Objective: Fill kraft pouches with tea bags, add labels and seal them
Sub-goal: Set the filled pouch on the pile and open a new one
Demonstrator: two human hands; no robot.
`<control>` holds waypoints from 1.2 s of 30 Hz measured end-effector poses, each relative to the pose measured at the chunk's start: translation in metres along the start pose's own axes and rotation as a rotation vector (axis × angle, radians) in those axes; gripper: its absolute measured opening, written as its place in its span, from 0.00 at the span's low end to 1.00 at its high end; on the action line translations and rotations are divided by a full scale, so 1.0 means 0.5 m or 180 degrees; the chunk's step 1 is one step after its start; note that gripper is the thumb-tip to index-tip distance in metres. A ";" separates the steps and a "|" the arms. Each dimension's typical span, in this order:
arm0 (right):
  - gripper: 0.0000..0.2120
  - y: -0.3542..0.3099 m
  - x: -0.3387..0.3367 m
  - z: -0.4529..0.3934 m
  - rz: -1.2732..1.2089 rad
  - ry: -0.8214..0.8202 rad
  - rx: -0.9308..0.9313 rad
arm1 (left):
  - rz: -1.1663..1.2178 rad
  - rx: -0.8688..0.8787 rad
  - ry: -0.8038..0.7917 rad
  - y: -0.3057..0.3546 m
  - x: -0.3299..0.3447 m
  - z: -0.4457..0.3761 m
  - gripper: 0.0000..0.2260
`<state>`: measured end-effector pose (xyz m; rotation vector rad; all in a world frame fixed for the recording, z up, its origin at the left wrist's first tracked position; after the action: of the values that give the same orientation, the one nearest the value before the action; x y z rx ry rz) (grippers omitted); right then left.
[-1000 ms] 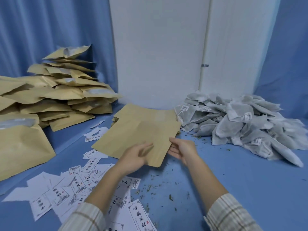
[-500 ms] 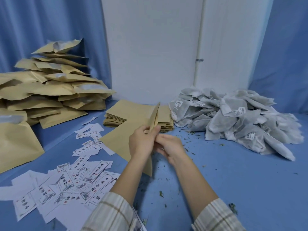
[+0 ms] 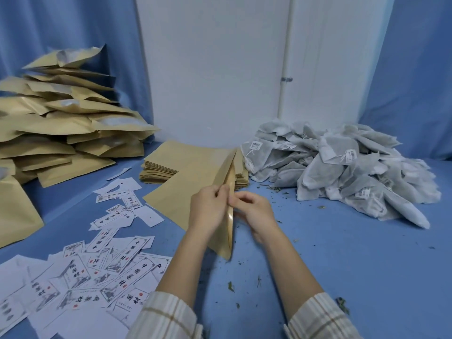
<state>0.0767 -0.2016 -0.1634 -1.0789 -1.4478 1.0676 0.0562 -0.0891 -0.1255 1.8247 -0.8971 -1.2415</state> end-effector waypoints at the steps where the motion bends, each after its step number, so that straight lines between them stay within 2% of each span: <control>1: 0.06 -0.013 -0.002 -0.001 0.0253 0.0202 -0.0226 | -0.0511 0.0197 0.0103 0.016 0.008 0.000 0.16; 3: 0.13 -0.034 -0.005 0.002 0.0963 0.0668 -0.0692 | -0.1290 0.0413 0.0233 0.040 0.025 0.000 0.17; 6: 0.16 -0.043 -0.010 0.010 0.1578 0.0953 -0.1113 | -0.1723 0.0583 0.0184 0.045 0.047 -0.011 0.14; 11: 0.16 -0.029 -0.022 0.006 0.1506 0.0983 -0.1154 | -0.1951 0.0813 0.0236 0.035 0.060 -0.015 0.14; 15: 0.14 -0.017 -0.047 0.006 0.1483 0.1306 -0.0924 | -0.1554 0.0877 0.0552 0.032 0.042 -0.009 0.12; 18: 0.13 -0.022 -0.046 0.005 0.1385 0.1300 -0.0883 | -0.1576 0.0769 0.0519 0.033 0.043 -0.010 0.13; 21: 0.13 -0.058 -0.032 0.020 0.1302 0.1397 -0.1335 | -0.1755 0.0829 0.0587 0.054 0.044 -0.009 0.15; 24: 0.04 -0.094 -0.019 0.035 0.1932 0.1362 -0.1897 | -0.2197 0.1033 0.0759 0.085 0.045 0.002 0.13; 26: 0.04 -0.100 -0.019 0.028 0.1653 0.1166 -0.1615 | -0.2269 0.1100 0.0821 0.106 0.046 0.014 0.12; 28: 0.06 -0.103 -0.036 0.017 0.1135 0.1425 -0.0932 | -0.2183 0.1115 0.0843 0.124 0.046 0.026 0.12; 30: 0.08 -0.131 -0.051 0.024 0.1742 0.1953 -0.0978 | -0.2056 0.1107 0.0846 0.139 0.045 0.038 0.11; 32: 0.04 -0.163 -0.044 0.037 0.2811 0.2082 -0.1412 | -0.2023 0.1236 0.0923 0.155 0.040 0.051 0.09; 34: 0.04 -0.175 -0.027 0.048 0.4131 0.2169 -0.2025 | -0.1960 0.1402 0.1083 0.176 0.031 0.065 0.16; 35: 0.02 -0.180 -0.026 0.053 0.4532 0.2344 -0.2172 | -0.1836 0.1397 0.1122 0.178 0.027 0.066 0.18; 36: 0.05 -0.185 -0.025 0.054 0.4771 0.2418 -0.2224 | -0.1761 0.1427 0.1156 0.178 0.026 0.067 0.19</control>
<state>0.0425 -0.2356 -0.0788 -2.8670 -0.1400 0.7972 0.0157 -0.1495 -0.0628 2.6803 -0.4997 -1.0055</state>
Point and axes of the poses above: each hand's wrist, its own z-axis away from the middle knuckle, its own x-axis out of the palm, y = z × x, the point moved 6 cm from there along -z, towards the middle knuckle
